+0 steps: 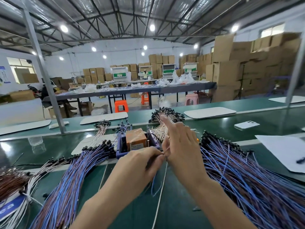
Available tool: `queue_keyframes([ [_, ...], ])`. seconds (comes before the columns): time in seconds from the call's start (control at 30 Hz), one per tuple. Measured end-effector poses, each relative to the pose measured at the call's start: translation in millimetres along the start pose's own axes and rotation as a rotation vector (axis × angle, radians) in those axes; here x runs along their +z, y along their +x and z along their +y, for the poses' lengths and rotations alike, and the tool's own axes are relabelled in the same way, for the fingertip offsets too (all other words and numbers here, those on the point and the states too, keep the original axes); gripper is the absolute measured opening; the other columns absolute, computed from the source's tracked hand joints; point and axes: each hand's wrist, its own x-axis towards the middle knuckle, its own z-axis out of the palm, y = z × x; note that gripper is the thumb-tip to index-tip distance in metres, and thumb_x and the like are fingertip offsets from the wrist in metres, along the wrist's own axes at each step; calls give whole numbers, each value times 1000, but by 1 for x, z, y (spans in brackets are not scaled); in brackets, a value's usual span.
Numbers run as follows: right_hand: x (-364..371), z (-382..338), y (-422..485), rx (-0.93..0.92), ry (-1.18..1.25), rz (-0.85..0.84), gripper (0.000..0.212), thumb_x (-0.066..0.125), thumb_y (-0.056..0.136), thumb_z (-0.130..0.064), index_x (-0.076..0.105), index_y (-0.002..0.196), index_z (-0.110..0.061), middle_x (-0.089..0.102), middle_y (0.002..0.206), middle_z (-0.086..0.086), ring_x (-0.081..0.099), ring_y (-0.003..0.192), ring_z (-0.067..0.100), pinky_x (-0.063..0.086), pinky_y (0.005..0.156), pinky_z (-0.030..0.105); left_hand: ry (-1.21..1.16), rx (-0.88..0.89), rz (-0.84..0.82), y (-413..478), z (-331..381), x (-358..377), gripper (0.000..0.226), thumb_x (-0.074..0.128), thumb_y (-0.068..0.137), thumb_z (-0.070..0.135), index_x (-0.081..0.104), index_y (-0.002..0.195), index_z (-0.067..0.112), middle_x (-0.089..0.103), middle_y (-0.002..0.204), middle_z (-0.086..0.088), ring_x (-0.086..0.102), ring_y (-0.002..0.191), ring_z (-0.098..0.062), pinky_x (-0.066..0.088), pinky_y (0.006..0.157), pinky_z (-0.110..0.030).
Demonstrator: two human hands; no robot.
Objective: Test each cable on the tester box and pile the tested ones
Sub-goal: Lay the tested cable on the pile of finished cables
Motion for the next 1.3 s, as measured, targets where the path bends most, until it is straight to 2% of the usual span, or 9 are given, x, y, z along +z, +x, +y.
queue_keyframes([
  [0.1, -14, 12, 4, 297, 351, -30, 70, 60, 97, -25, 18, 152, -35, 39, 113, -17, 44, 107, 2, 35, 95, 14, -168, -42, 121, 17, 16, -7, 13, 55, 96, 44, 63, 90, 35, 63, 70, 19, 57, 65, 2, 41, 59, -15],
  [0.2, -26, 20, 2, 384, 592, -189, 44, 43, 102, -52, 40, 144, -39, 59, 113, -26, 55, 109, -9, 40, 88, 8, -533, -129, 268, 39, 34, -15, 14, 56, 97, 42, 65, 93, 32, 71, 78, 11, 59, 57, -2, 48, 53, -18],
  [0.37, -49, 30, -10, 387, 883, -316, 36, 38, 106, -45, 67, 118, -26, 67, 75, -10, 61, 67, 3, 50, 67, 22, -730, -198, 384, 74, 44, -13, 11, 54, 102, 24, 64, 97, 24, 73, 79, 7, 59, 52, -6, 46, 46, -16],
  [0.53, -82, 70, -23, 490, 535, -243, 24, 47, 103, -46, 68, 109, -38, 64, 70, 2, 51, 57, 21, 42, 57, 40, -891, -346, 363, 100, 33, 17, 12, 56, 101, 25, 65, 97, 17, 72, 78, 8, 58, 53, -6, 46, 45, -18],
  [0.73, -106, 123, -50, 530, -101, -328, 25, 42, 103, -48, 64, 108, -35, 59, 67, -17, 49, 52, -2, 34, 47, 15, -983, -502, -30, 138, 53, 105, 19, 55, 103, 26, 69, 106, 13, 76, 88, 6, 64, 61, -6, 49, 52, -20],
  [0.83, -111, 147, -70, 650, -287, -510, 26, 39, 106, -41, 61, 113, -29, 66, 90, -6, 56, 71, 13, 40, 57, 29, -983, -617, -327, 143, 61, 140, 27, 54, 104, 24, 62, 124, 6, 74, 107, -2, 73, 84, -12, 59, 63, -23],
  [0.97, -106, 155, -95, 663, -484, -608, 31, 35, 106, -41, 55, 127, -31, 59, 122, -5, 57, 108, 18, 42, 87, 34, -971, -659, -425, 117, 50, 164, 28, 50, 105, 20, 56, 130, 8, 72, 112, -6, 70, 83, -14, 60, 64, -24],
  [1.1, -86, 139, -93, 581, -408, -427, 30, 42, 103, -37, 59, 128, -34, 62, 120, -8, 57, 107, 15, 41, 90, 34, -911, -618, -465, 82, 20, 158, 22, 48, 106, 20, 61, 123, 15, 76, 95, -1, 64, 64, -10, 49, 52, -21],
  [1.3, -17, 71, -75, 373, -77, -367, 20, 54, 99, -26, 66, 115, -27, 69, 107, -7, 62, 96, 19, 46, 86, 38, -792, -590, -543, 31, -40, 106, 21, 50, 106, 24, 67, 117, 19, 76, 100, -2, 62, 70, -11, 49, 55, -23],
])
